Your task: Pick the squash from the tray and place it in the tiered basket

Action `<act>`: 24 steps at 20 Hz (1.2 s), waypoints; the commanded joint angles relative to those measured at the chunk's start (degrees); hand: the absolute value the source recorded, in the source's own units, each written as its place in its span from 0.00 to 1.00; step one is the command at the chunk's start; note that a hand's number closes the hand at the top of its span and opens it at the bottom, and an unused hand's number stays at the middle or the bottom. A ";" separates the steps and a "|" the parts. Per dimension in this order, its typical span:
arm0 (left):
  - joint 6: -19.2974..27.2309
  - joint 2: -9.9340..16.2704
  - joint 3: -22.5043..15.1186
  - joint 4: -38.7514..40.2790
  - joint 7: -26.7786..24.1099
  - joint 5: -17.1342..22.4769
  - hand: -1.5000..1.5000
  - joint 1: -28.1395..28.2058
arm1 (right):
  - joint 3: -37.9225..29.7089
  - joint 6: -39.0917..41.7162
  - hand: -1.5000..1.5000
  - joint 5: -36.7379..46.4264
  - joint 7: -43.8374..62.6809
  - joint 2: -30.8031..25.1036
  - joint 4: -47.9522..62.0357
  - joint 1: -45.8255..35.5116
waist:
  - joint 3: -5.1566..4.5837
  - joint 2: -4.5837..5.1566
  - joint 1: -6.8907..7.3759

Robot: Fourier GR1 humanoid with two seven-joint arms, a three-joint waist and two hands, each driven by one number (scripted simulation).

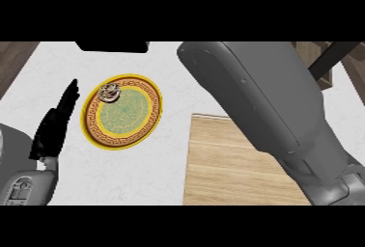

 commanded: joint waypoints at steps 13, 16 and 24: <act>0.42 -1.03 0.97 -0.13 1.21 -0.41 0.50 -0.51 | -11.38 7.04 1.00 0.80 -8.57 -12.00 20.39 -15.81 | 0.13 0.13 -1.65; -0.53 0.47 1.81 -3.73 2.34 0.06 0.50 1.08 | -10.70 4.05 1.00 2.41 -11.86 -12.39 24.13 -14.06 | 0.14 0.19 -1.15; 0.18 -0.92 1.28 -0.49 0.34 -0.97 0.50 0.81 | -4.51 13.89 1.00 10.24 -17.07 -22.33 31.71 -15.35 | 0.10 0.20 -1.89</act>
